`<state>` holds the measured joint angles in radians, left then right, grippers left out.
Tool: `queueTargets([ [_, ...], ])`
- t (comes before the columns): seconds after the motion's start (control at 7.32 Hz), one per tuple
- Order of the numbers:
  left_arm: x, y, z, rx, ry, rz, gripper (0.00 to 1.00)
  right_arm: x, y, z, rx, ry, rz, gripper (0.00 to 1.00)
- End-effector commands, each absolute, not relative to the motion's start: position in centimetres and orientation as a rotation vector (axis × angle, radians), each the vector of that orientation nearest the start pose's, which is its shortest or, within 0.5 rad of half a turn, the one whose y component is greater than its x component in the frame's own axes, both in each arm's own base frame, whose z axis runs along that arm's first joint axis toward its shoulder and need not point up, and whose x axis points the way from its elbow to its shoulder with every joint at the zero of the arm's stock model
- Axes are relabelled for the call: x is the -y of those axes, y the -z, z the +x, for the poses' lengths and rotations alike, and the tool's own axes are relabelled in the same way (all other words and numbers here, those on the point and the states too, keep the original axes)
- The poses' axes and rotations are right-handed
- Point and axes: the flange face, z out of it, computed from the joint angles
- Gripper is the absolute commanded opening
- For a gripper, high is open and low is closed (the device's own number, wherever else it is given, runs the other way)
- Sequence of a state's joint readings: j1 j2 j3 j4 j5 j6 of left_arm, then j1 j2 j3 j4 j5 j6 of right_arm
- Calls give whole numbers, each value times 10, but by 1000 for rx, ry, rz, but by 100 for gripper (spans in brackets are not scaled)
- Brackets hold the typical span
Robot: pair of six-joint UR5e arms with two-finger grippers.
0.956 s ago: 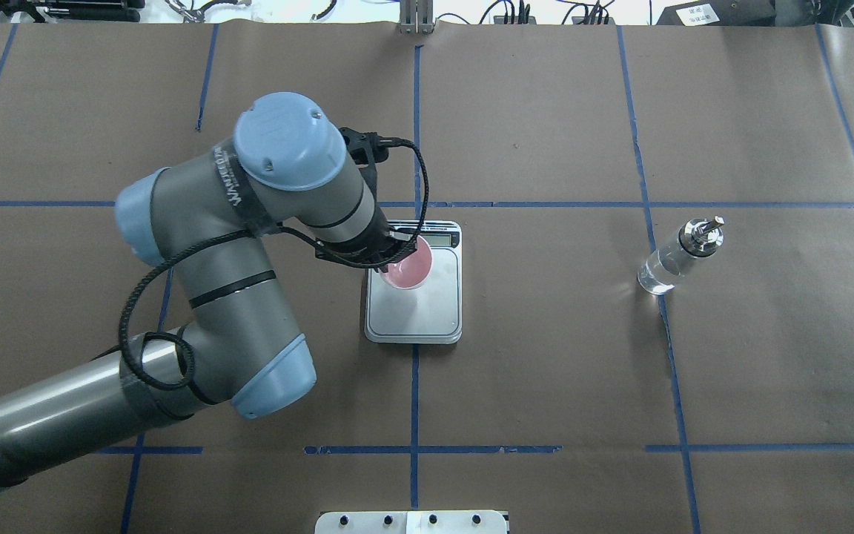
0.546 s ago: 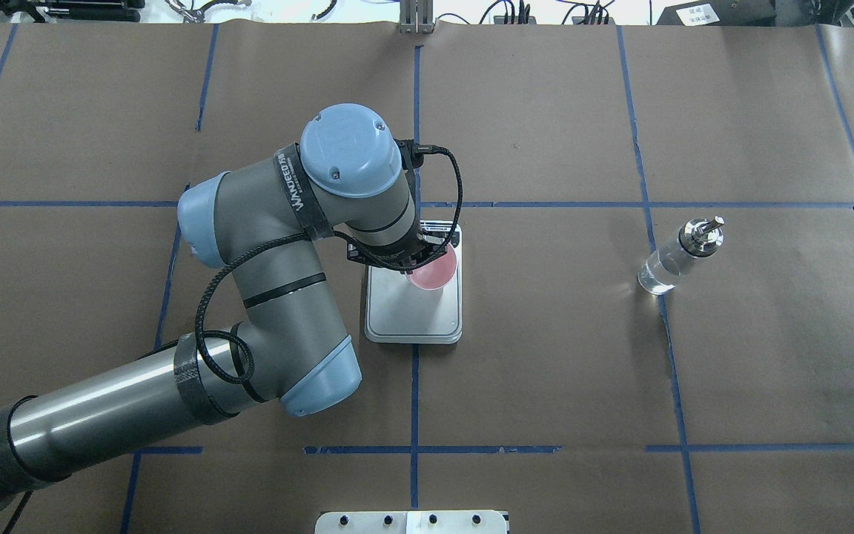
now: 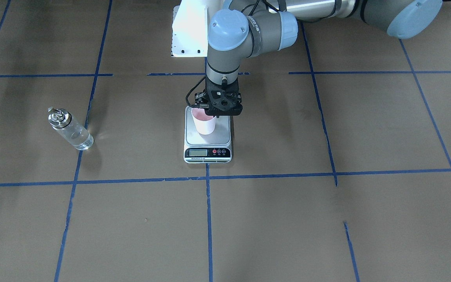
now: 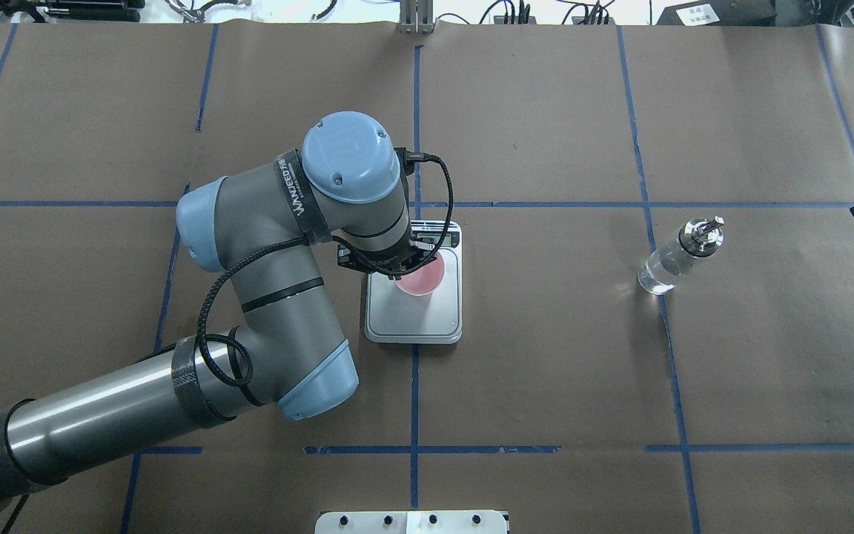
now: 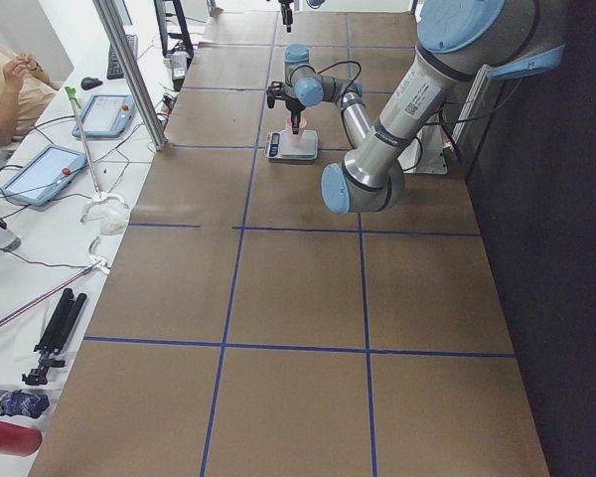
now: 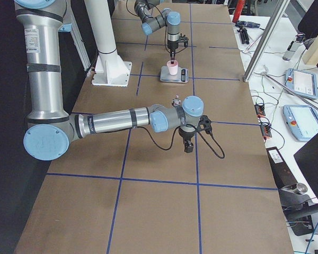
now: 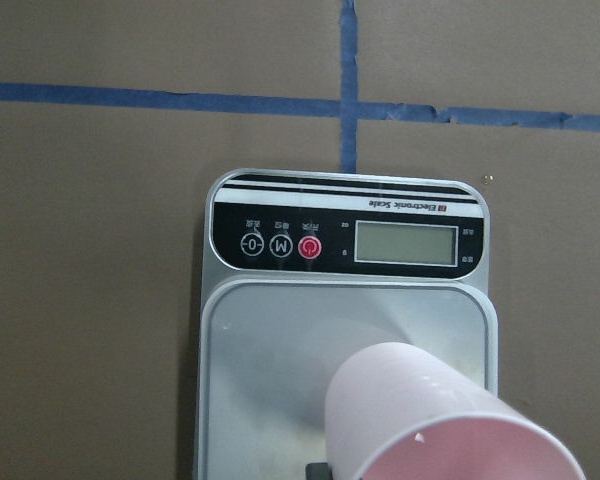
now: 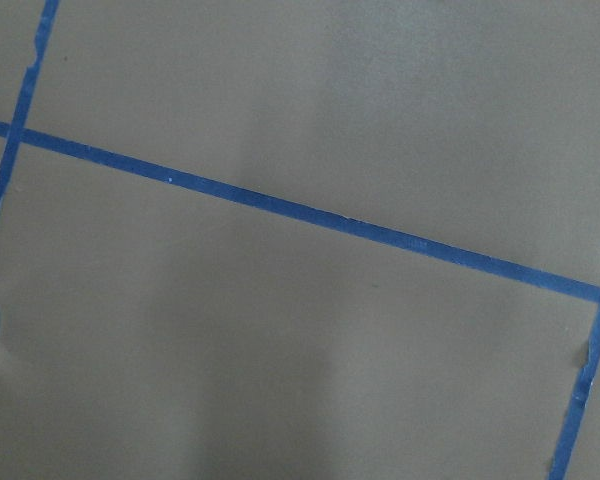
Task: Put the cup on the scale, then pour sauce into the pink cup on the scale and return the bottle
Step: 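Carry the pink cup with the left gripper onto the scale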
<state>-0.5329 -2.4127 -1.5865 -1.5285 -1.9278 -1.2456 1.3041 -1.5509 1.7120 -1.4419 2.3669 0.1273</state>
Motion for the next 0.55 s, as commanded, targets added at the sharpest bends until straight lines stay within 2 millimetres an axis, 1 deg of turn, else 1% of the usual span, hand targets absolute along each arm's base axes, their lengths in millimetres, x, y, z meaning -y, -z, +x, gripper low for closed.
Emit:
queueTargets([
  [0.0, 444, -137, 561, -875, 46, 25, 39, 509, -563, -77, 832, 250, 113, 100],
  [0.14, 444, -137, 562, -875, 44, 28, 77, 509, -563, -77, 831, 251, 113, 100],
  [0.27, 444, -138, 561, -875, 46, 25, 92, 509, -563, -79, 832, 254, 110, 100],
  [0.41, 438, -127, 550, -905, 36, 38, 92, 509, -561, -82, 842, 261, 110, 100],
])
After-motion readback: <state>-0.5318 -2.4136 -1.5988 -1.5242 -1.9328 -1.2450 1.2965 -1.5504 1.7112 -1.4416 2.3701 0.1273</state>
